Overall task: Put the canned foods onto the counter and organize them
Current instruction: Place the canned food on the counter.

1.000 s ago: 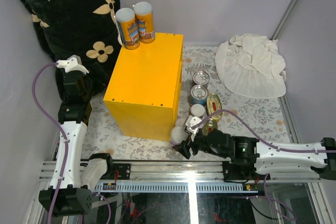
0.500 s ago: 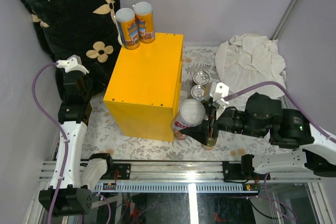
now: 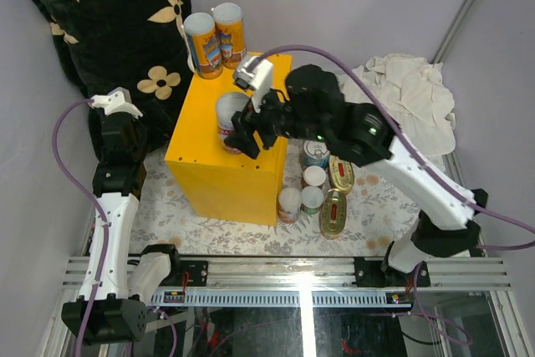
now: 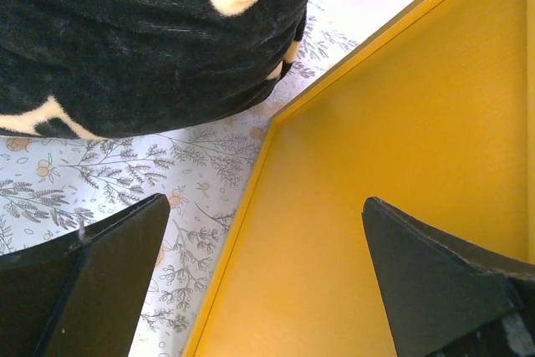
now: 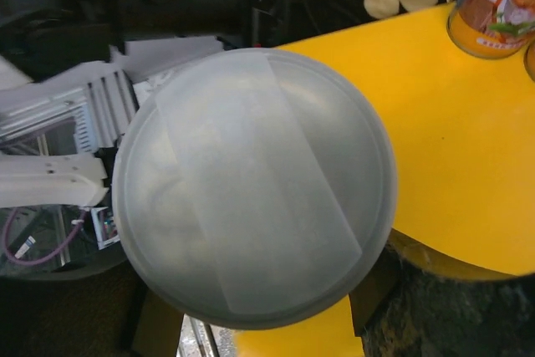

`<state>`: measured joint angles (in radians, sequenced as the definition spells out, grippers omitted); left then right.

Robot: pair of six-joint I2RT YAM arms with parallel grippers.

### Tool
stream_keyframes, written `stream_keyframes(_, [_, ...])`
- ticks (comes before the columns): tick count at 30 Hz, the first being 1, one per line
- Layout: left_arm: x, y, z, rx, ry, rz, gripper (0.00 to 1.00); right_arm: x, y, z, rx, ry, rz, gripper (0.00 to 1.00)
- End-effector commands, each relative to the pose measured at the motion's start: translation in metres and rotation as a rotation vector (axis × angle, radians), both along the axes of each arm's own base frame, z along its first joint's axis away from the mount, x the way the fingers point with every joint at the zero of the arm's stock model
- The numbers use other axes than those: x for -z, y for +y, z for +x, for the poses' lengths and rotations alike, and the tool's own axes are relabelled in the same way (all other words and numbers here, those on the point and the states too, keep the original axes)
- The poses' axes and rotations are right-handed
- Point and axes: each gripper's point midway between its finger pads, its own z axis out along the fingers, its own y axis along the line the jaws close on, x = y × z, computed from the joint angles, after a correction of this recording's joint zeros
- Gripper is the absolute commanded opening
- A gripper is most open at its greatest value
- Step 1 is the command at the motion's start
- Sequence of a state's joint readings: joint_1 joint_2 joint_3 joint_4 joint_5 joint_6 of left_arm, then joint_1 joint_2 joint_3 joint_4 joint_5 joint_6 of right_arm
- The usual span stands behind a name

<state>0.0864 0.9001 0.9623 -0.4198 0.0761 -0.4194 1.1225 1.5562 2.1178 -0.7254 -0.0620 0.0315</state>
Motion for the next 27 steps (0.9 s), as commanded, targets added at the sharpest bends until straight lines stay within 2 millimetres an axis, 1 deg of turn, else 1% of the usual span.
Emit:
stream_keyframes(1, [-0.006,-0.005,0.000,0.047,-0.027,0.025,1.00,-0.052,0.021,0.019,-0.070,-0.052,0.186,0.05])
stream_keyframes(2, [-0.008,-0.007,0.000,0.057,-0.026,0.034,1.00,-0.052,0.024,0.024,-0.075,-0.043,0.190,0.05])
stream_keyframes(3, [-0.008,-0.007,0.000,0.058,-0.021,0.040,1.00,-0.038,0.035,0.034,-0.075,-0.018,0.168,0.05])
stream_keyframes(6, [-0.012,-0.001,-0.002,0.027,-0.024,0.057,1.00,-0.023,0.047,0.053,-0.060,0.001,0.157,0.06])
stream_keyframes(7, [-0.012,0.001,-0.002,0.016,-0.025,0.062,1.00,-0.019,0.050,0.058,-0.060,0.004,0.152,0.07])
stream_keyframes(8, [-0.013,0.003,-0.003,0.009,-0.026,0.066,1.00,-0.016,0.053,0.062,-0.056,0.006,0.151,0.11])
stream_keyframes(9, [-0.013,0.003,-0.003,0.006,-0.025,0.067,1.00,-0.012,0.056,0.068,-0.047,0.010,0.145,0.20])
stream_keyframes(12, [-0.012,0.002,-0.003,0.012,-0.024,0.065,1.00,-0.004,0.059,0.084,-0.018,0.028,0.137,0.57])
stream_keyframes(13, [-0.011,0.001,-0.003,0.015,-0.023,0.065,1.00,-0.002,0.058,0.088,-0.007,0.032,0.135,0.66])
stream_keyframes(15, [-0.009,0.000,-0.003,0.019,-0.019,0.063,1.00,0.002,0.054,0.096,0.021,0.040,0.132,0.78])
stream_keyframes(17, [-0.008,0.000,-0.004,0.021,-0.018,0.062,1.00,0.004,0.049,0.096,0.027,0.040,0.134,0.88])
stream_keyframes(18, [-0.008,-0.001,-0.004,0.024,-0.018,0.060,1.00,0.005,0.049,0.095,0.024,0.041,0.135,0.96])
stream_keyframes(20, [-0.007,-0.002,-0.004,0.029,-0.015,0.058,1.00,0.004,0.045,0.090,0.016,0.036,0.153,1.00])
stream_keyframes(21, [-0.006,-0.002,-0.004,0.029,-0.013,0.058,1.00,0.010,0.044,0.089,0.014,0.044,0.153,1.00])
stream_keyframes(22, [-0.007,-0.002,-0.003,0.030,-0.013,0.058,1.00,0.009,0.042,0.086,0.013,0.038,0.166,0.99])
stream_keyframes(23, [-0.007,-0.002,-0.003,0.030,-0.011,0.059,1.00,0.011,0.040,0.085,0.014,0.037,0.172,0.95])
stream_keyframes(25, [-0.006,-0.001,-0.003,0.027,-0.007,0.061,1.00,0.004,0.031,0.081,0.021,0.008,0.210,0.89])
stream_keyframes(27, [-0.003,0.000,-0.004,0.021,-0.001,0.062,1.00,0.007,0.028,0.080,0.029,-0.002,0.230,0.84])
